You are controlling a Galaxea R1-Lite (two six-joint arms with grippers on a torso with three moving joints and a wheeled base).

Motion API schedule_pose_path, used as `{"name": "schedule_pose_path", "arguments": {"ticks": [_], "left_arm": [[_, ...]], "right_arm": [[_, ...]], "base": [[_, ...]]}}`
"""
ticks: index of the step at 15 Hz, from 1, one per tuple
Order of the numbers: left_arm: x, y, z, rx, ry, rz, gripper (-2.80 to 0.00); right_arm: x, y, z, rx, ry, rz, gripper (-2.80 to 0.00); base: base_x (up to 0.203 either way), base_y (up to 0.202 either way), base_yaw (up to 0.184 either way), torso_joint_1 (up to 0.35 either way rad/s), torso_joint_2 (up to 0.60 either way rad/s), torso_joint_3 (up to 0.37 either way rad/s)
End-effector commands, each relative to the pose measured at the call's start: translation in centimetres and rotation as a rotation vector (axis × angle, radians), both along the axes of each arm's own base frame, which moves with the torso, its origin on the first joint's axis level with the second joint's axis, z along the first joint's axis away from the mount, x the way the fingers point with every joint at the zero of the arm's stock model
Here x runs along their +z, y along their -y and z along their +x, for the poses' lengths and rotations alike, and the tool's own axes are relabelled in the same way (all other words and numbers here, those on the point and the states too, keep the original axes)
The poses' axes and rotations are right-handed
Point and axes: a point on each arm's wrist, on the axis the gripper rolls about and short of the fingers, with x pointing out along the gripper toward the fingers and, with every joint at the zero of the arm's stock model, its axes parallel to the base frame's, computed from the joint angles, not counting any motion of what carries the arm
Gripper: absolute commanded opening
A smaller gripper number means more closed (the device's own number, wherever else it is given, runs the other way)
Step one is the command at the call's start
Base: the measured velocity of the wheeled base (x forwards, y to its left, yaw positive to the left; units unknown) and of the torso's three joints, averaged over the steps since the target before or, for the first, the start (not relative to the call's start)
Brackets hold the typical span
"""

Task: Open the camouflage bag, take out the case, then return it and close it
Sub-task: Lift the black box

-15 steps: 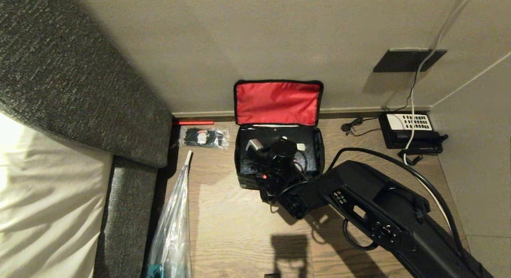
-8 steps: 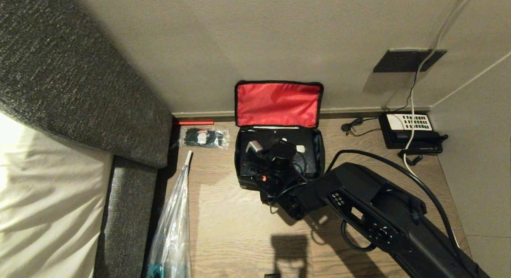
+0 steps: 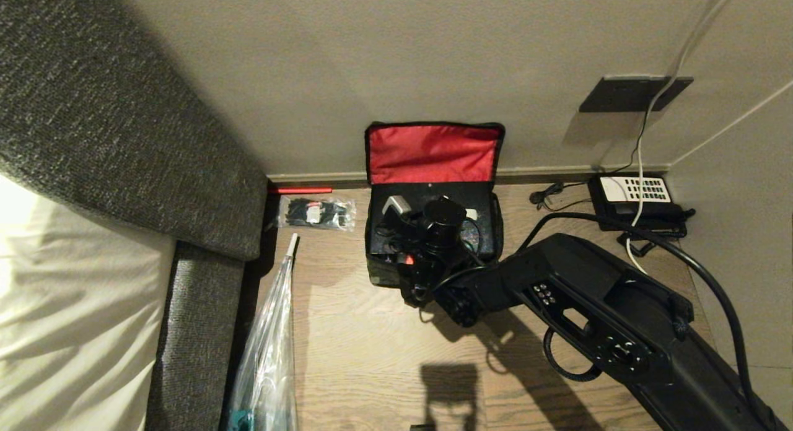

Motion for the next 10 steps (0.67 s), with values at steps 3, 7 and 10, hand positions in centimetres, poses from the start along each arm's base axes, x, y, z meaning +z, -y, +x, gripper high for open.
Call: {"name": "schedule_pose_path", "arguments": {"ticks": [3,7,10], "left_arm": [[0.0,0.0,0.0,0.001,0.002,0.0,-2.8],[-0.1,0.0,0.0,0.001,0.0,0.0,-2.8],[0.0,0.0,0.0,0.001,0.002,0.0,-2.8]], "right_arm": [[2.9,0.0,-0.9,0.005,0.037,0.032,-2.8],[2.5,-0.2,-1.2,0.012,0.028,0.034,-2.8],[0.6,-0.4,-0.8,0.01,-0.001,0.006,-2.8]], "base": [[0.0,0.0,0.0,0.0,0.0,0.0],[0.0,0.0,0.0,0.0,0.0,0.0],[0.0,0.0,0.0,0.0,0.0,0.0]]}}
